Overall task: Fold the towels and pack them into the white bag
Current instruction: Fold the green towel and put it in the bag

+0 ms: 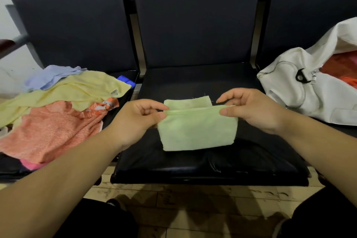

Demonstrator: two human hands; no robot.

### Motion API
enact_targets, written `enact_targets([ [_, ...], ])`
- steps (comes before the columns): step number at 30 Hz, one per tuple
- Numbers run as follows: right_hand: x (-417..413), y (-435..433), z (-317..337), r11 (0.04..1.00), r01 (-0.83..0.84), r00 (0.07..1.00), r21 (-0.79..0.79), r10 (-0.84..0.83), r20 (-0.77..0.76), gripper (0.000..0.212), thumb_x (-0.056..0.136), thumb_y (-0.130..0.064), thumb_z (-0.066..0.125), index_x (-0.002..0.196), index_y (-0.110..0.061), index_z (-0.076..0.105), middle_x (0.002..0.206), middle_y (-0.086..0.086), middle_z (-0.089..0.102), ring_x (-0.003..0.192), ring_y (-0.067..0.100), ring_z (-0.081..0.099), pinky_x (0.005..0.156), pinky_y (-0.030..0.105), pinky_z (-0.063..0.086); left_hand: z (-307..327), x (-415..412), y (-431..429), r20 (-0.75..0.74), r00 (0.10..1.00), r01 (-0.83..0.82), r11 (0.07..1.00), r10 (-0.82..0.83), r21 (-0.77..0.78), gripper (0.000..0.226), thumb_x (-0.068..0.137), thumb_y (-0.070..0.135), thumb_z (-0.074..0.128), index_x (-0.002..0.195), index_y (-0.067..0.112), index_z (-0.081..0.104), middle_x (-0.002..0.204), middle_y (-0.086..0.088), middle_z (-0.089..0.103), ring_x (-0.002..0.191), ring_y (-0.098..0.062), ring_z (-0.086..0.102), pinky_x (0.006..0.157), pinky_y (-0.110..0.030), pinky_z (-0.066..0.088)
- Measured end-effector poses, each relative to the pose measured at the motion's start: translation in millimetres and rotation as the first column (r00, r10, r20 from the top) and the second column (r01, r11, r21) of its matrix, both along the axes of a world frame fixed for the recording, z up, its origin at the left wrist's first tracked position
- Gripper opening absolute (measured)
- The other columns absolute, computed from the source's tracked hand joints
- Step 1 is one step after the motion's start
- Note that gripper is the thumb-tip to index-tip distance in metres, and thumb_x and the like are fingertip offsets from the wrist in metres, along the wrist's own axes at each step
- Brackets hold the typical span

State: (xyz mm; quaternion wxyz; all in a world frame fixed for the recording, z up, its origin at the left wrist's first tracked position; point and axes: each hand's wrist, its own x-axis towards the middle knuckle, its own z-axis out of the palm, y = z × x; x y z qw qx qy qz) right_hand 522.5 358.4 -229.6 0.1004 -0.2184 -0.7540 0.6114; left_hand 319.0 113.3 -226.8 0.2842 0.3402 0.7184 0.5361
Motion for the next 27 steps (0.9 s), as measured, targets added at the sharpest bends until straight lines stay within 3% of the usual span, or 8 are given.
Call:
enact_targets([
  [3, -31, 10, -6, 0.995, 0.097, 0.995, 0.013, -0.097, -0.021, 0.019, 0.084, -0.005, 0.079, 0.097, -0.018, 0.075, 0.091, 0.005, 0.078, 0.088, 0.019, 0.075, 0.088, 0.037, 0.057, 1, -15, 22, -0.026, 0.998, -0.066, 0.998, 0.066, -0.012, 0.012, 0.093, 0.01, 0.069, 0.101, 0.015, 0.077, 0.095, -0.006, 0.078, 0.095, -0.024, 0.075, 0.091, -0.042, 0.059],
  [10, -94, 45, -43, 0.967, 0.223, 0.97, 0.125, -0.232, 0.071, 0.011, 0.085, -0.015, 0.081, 0.09, -0.024, 0.076, 0.086, -0.005, 0.078, 0.083, 0.013, 0.075, 0.087, 0.039, 0.06, -33, -71, 79, -0.076, 0.978, -0.198, 0.977, 0.192, -0.085, 0.011, 0.094, 0.015, 0.071, 0.092, 0.023, 0.079, 0.089, 0.001, 0.078, 0.09, -0.02, 0.074, 0.089, -0.038, 0.06],
  [14, -121, 54, -73, 0.94, 0.283, 0.947, 0.191, -0.305, 0.1, 0.012, 0.085, -0.023, 0.08, 0.095, -0.027, 0.075, 0.092, -0.006, 0.076, 0.087, 0.013, 0.073, 0.087, 0.036, 0.059, -66, -95, 104, -0.206, 0.946, -0.282, 0.947, 0.249, -0.153, 0.012, 0.093, 0.018, 0.071, 0.087, 0.026, 0.077, 0.085, 0.008, 0.076, 0.085, -0.01, 0.07, 0.081, -0.026, 0.054],
  [17, -120, 59, -91, 0.902, 0.243, 0.94, 0.357, -0.309, 0.142, 0.031, 0.089, -0.03, 0.076, 0.119, -0.029, 0.068, 0.122, -0.013, 0.061, 0.102, 0.004, 0.063, 0.09, 0.024, 0.049, -83, -101, 105, -0.439, 0.88, -0.322, 0.907, 0.182, -0.27, 0.019, 0.098, 0.024, 0.064, 0.116, 0.025, 0.069, 0.099, 0.011, 0.067, 0.093, -0.007, 0.062, 0.085, -0.02, 0.042],
  [19, -112, 61, -94, 0.872, 0.224, 0.939, 0.435, -0.313, 0.144, 0.036, 0.09, -0.031, 0.075, 0.124, -0.029, 0.064, 0.127, -0.011, 0.053, 0.107, 0.005, 0.058, 0.088, 0.022, 0.044, -85, -99, 102, -0.53, 0.836, -0.327, 0.905, 0.143, -0.272, 0.031, 0.099, 0.026, 0.061, 0.13, 0.024, 0.062, 0.109, 0.007, 0.061, 0.097, -0.008, 0.058, 0.089, -0.022, 0.043],
  [23, -93, 49, -81, 0.837, 0.096, 0.982, 0.539, -0.169, 0.088, 0.021, 0.086, -0.031, 0.077, 0.103, -0.036, 0.067, 0.112, -0.021, 0.053, 0.1, 0.001, 0.059, 0.086, 0.023, 0.05, -67, -74, 84, -0.606, 0.795, -0.169, 0.971, 0.032, -0.171, 0.021, 0.096, 0.024, 0.064, 0.117, 0.026, 0.066, 0.105, 0.009, 0.057, 0.097, -0.006, 0.058, 0.09, -0.021, 0.045],
  [25, -78, 38, -76, 0.814, -0.041, 0.995, 0.58, -0.021, 0.099, 0.022, 0.084, -0.032, 0.078, 0.101, -0.041, 0.067, 0.107, -0.023, 0.055, 0.097, -0.001, 0.059, 0.085, 0.02, 0.049, -61, -56, 68, -0.653, 0.744, -0.009, 0.975, -0.141, -0.22, 0.017, 0.096, 0.026, 0.066, 0.113, 0.026, 0.068, 0.102, 0.016, 0.059, 0.099, -0.005, 0.057, 0.091, -0.02, 0.043],
  [27, -60, 25, -76, 0.784, -0.205, 0.978, 0.586, 0.139, 0.156, 0.025, 0.082, -0.042, 0.077, 0.105, -0.045, 0.068, 0.107, -0.026, 0.059, 0.101, -0.002, 0.059, 0.086, 0.018, 0.046, -64, -39, 52, -0.625, 0.704, 0.137, 0.929, -0.336, -0.344, 0.027, 0.096, 0.035, 0.065, 0.122, 0.028, 0.067, 0.114, 0.019, 0.06, 0.111, -0.003, 0.054, 0.1, -0.021, 0.041],
])
